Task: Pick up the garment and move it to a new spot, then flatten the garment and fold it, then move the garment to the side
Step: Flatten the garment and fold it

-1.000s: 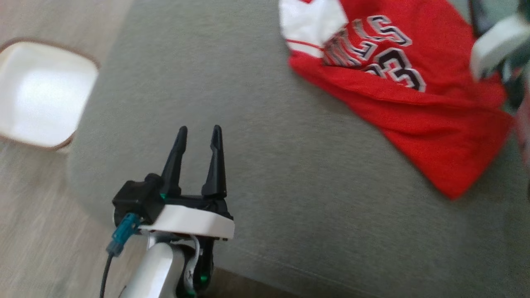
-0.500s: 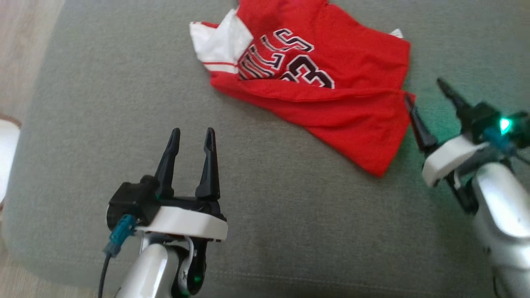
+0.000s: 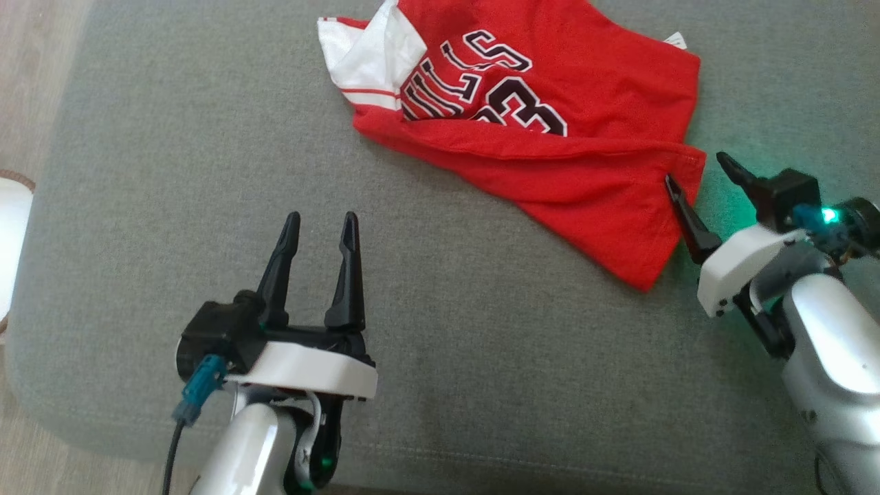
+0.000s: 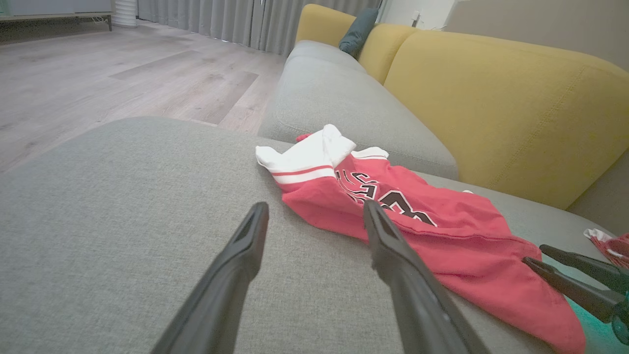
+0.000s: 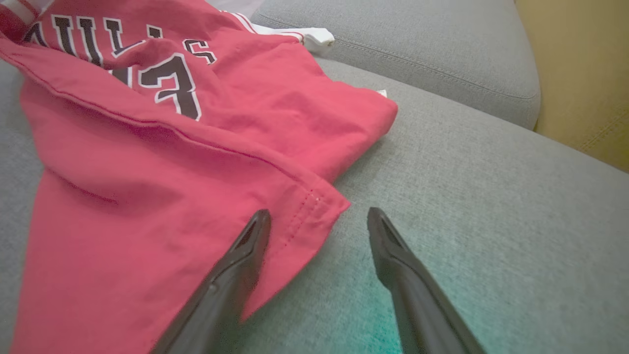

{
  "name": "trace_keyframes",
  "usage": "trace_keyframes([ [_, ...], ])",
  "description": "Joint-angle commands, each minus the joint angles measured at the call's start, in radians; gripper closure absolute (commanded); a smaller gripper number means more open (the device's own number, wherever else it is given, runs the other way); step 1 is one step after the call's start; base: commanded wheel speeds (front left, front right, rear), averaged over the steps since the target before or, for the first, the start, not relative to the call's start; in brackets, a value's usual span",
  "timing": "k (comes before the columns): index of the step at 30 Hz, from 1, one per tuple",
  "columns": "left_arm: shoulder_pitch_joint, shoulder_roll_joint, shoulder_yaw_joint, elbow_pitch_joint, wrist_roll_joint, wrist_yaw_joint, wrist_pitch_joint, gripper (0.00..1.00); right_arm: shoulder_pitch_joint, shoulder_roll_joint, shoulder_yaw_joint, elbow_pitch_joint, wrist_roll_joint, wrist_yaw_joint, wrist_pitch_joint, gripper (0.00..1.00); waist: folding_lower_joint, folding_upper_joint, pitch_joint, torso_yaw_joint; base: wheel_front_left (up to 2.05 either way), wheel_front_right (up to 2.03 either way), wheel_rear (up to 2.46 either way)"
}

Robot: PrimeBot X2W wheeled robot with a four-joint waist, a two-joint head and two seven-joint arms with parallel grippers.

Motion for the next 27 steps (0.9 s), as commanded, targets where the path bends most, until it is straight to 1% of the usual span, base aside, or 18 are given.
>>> trace_keyframes([
  [1,-0.031,0.006,0.032,-0.03,0.005,-0.003,-0.008,0.0,-0.033,0.002,0.013,-0.019,0.011,0.007,0.002,0.0,0.0,0.0,0.006,0.006,0.0,0.0,0.0],
  [2,-0.033,0.006,0.032,-0.03,0.005,-0.003,-0.008,0.0,-0.041,0.003,0.017,-0.01,0.017,0.007,0.004,0.0,0.0,0.0,0.009,0.008,0.0,0.0,0.0],
  [4,-0.036,0.006,0.031,-0.031,0.005,-0.002,-0.008,0.0,-0.058,0.003,0.024,0.009,0.026,0.007,0.004,0.36,0.0,0.0,0.016,0.012,0.0,0.0,0.0],
  [5,-0.037,0.006,0.03,-0.032,0.005,-0.001,-0.008,0.0,-0.066,0.003,0.03,0.017,0.03,0.007,0.003,0.52,0.0,0.0,0.017,0.013,0.0,0.0,0.0],
  [7,-0.039,0.006,0.028,-0.031,0.004,0.002,-0.008,0.0,-0.078,0.003,0.05,0.037,0.045,0.007,0.007,0.69,0.0,0.0,0.019,0.015,0.0,0.0,0.0],
  [8,-0.039,0.006,0.028,-0.031,0.004,0.003,-0.008,0.0,-0.084,0.005,0.06,0.046,0.056,0.007,0.01,0.8,0.0,0.0,0.019,0.015,0.0,0.0,0.0],
  [9,-0.039,0.006,0.028,-0.031,0.004,0.004,-0.008,0.0,-0.09,0.005,0.069,0.053,0.065,0.007,0.012,0.94,0.0,0.0,0.019,0.014,0.0,0.0,0.0],
  [10,-0.039,0.006,0.029,-0.031,0.005,0.004,-0.008,0.0,-0.096,0.004,0.077,0.06,0.072,0.007,0.011,1.0,0.0,0.0,0.019,0.013,0.0,0.0,0.0],
  [14,-0.039,0.006,0.03,-0.03,0.007,0.005,-0.008,0.0,-0.119,0.0,0.103,0.082,0.092,0.007,-0.013,1.0,0.0,0.0,0.018,0.008,0.0,0.0,0.0],
  [19,-0.035,0.006,0.04,-0.027,0.01,0.003,-0.008,0.0,-0.136,-0.013,0.105,0.075,0.092,0.007,-0.066,1.0,0.0,0.0,0.011,-0.009,0.0,0.0,0.0],
  [23,-0.034,0.006,0.041,-0.03,0.014,0.004,-0.008,0.0,-0.15,-0.036,0.083,0.048,0.06,0.007,-0.102,1.0,0.0,0.0,0.003,-0.036,0.0,0.0,0.0],
  [27,-0.034,0.006,0.042,-0.028,0.02,0.0,-0.008,0.0,-0.169,-0.063,0.033,0.007,0.01,0.007,-0.129,1.0,0.0,0.0,-0.003,-0.068,0.0,0.0,0.0],
])
